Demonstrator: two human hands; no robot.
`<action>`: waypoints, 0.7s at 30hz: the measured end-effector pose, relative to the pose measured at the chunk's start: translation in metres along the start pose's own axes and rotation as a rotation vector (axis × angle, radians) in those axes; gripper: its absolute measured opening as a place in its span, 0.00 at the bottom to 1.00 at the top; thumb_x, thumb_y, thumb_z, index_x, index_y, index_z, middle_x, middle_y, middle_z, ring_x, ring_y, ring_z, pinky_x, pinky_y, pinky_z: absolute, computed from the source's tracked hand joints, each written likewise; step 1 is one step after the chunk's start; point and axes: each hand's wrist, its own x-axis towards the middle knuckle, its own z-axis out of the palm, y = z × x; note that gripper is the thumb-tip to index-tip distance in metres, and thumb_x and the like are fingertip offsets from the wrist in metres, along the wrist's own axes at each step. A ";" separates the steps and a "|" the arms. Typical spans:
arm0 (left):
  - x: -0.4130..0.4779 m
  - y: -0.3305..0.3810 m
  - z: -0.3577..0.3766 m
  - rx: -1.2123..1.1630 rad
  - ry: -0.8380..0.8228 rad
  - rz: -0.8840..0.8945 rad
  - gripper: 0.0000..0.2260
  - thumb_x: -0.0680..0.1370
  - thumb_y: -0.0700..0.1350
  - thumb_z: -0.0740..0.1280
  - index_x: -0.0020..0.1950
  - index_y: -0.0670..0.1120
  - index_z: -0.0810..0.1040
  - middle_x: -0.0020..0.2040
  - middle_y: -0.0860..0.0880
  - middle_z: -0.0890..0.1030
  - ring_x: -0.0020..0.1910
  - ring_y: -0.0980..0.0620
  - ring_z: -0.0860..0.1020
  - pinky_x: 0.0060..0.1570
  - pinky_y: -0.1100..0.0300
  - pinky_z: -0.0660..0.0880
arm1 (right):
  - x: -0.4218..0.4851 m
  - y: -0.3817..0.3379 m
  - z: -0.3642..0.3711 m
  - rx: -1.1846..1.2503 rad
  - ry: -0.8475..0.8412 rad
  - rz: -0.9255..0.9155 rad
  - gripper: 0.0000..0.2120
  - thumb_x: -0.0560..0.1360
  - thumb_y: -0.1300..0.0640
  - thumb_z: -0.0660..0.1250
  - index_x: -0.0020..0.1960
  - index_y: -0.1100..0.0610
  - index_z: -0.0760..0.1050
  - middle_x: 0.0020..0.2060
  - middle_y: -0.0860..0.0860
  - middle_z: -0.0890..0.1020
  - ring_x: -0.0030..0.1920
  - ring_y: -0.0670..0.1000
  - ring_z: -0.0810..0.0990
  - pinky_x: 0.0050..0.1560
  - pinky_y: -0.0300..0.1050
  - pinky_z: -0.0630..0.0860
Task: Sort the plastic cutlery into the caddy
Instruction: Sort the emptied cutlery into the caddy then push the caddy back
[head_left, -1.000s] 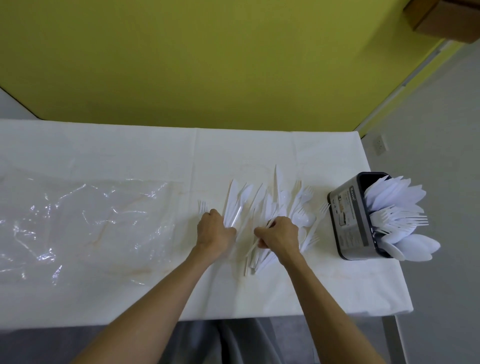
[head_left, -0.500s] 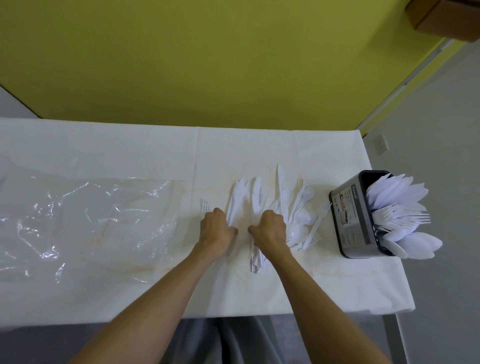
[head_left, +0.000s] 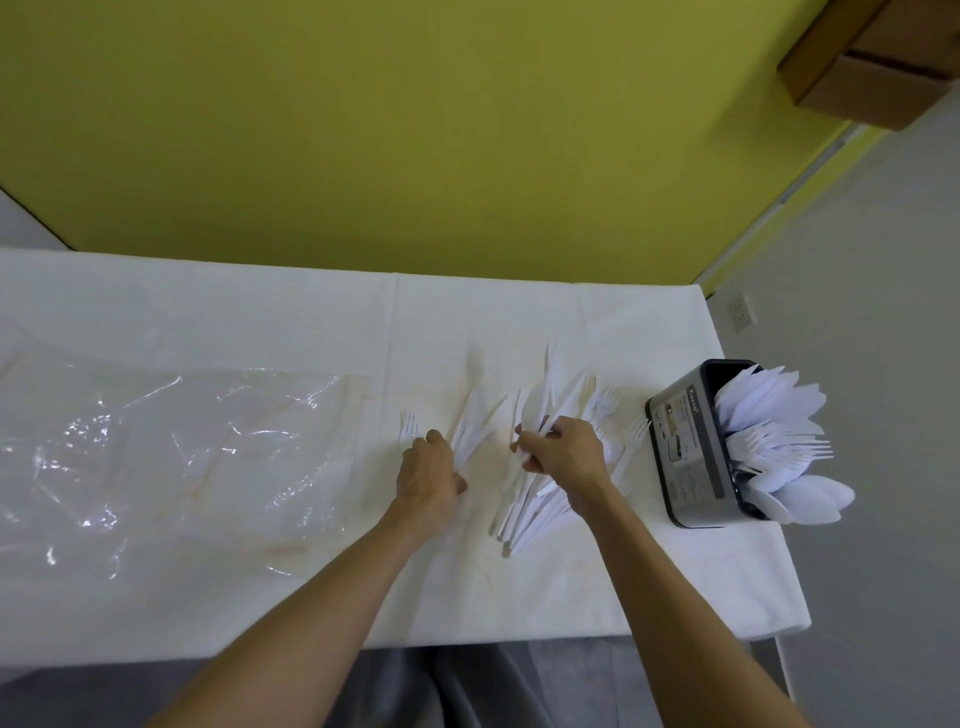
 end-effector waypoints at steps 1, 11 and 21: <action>0.001 -0.001 -0.002 0.001 -0.008 0.004 0.16 0.75 0.42 0.70 0.57 0.38 0.70 0.55 0.39 0.75 0.52 0.41 0.77 0.42 0.57 0.69 | 0.000 -0.002 -0.002 0.045 -0.010 -0.013 0.02 0.72 0.64 0.72 0.45 0.62 0.82 0.39 0.53 0.86 0.32 0.45 0.83 0.35 0.34 0.79; 0.005 -0.014 -0.002 0.058 0.008 0.129 0.13 0.75 0.43 0.69 0.55 0.40 0.70 0.52 0.41 0.75 0.48 0.43 0.76 0.41 0.58 0.70 | -0.005 -0.004 0.009 -0.093 0.030 -0.188 0.05 0.73 0.58 0.73 0.44 0.60 0.82 0.37 0.53 0.85 0.35 0.46 0.86 0.38 0.36 0.79; 0.007 -0.008 -0.042 -0.590 0.165 0.150 0.06 0.77 0.47 0.67 0.46 0.44 0.78 0.37 0.49 0.80 0.36 0.51 0.78 0.36 0.62 0.71 | -0.009 -0.004 0.011 -0.179 0.052 -0.274 0.07 0.72 0.55 0.72 0.41 0.59 0.82 0.35 0.55 0.84 0.39 0.53 0.84 0.43 0.47 0.79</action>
